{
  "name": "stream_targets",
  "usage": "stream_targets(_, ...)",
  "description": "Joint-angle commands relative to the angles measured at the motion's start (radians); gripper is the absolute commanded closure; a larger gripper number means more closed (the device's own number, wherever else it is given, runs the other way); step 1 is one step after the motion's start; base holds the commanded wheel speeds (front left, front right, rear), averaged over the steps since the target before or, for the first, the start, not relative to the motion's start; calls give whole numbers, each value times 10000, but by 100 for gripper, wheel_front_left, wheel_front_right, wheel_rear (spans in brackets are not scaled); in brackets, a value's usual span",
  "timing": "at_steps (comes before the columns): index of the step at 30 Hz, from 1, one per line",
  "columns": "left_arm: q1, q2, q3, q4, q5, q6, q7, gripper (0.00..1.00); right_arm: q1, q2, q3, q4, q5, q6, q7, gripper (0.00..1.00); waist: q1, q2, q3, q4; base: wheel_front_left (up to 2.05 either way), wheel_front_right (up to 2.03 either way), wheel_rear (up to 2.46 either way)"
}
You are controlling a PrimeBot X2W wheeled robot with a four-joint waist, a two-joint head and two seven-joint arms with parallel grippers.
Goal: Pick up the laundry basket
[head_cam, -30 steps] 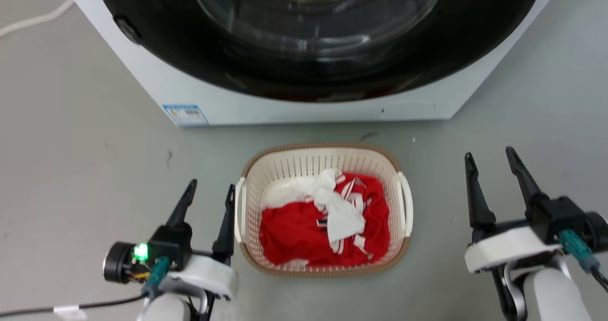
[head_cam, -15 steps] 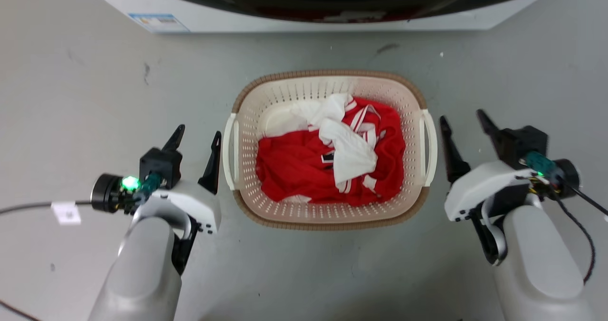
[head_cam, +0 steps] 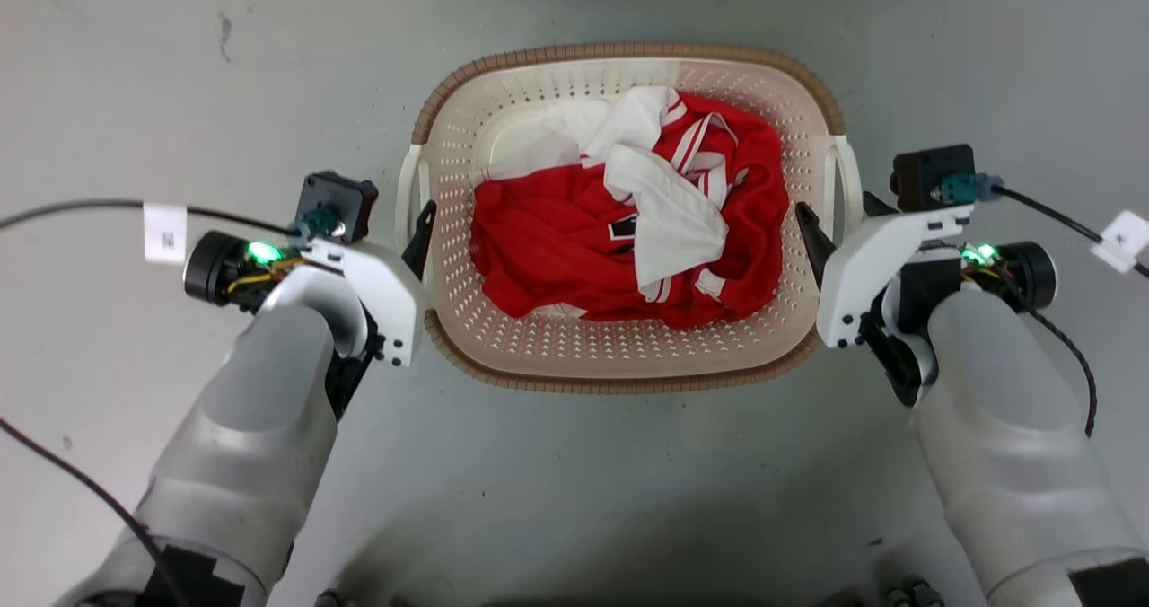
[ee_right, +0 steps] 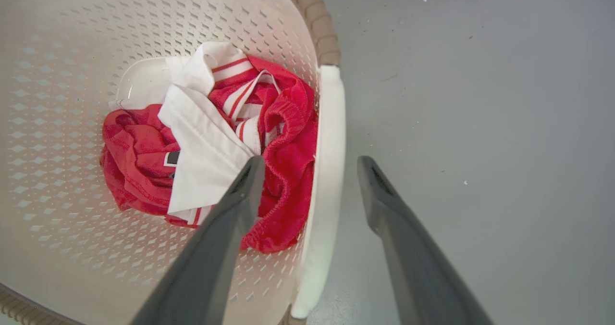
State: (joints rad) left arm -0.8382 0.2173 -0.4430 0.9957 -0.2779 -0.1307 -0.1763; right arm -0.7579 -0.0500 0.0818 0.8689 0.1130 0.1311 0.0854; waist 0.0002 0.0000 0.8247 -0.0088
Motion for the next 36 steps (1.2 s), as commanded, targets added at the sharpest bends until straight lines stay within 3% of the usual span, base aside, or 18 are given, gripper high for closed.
stream_targets(1,-307,94,-372,159,-348,14,235,0,-457,-1,172,341,-16,-7,135,0,-2,0,239,38,0,0,0)
stream_targets(15,-1331,817,-2852,199,-3359,18,2081,0,-2475,-6,854,2622,560,-7,943,0,-2,0,1017,94,0,0,0)
stream_targets(23,-1794,1179,-4174,187,-4131,22,1687,0,-3044,-4,1147,3361,593,-7,579,0,-2,0,1192,93,0,0,0)
stream_targets(36,-2222,1075,-5580,343,-4911,13,1114,0,-3333,-4,1765,3618,984,-7,560,0,-2,0,1031,216,0,0,0)
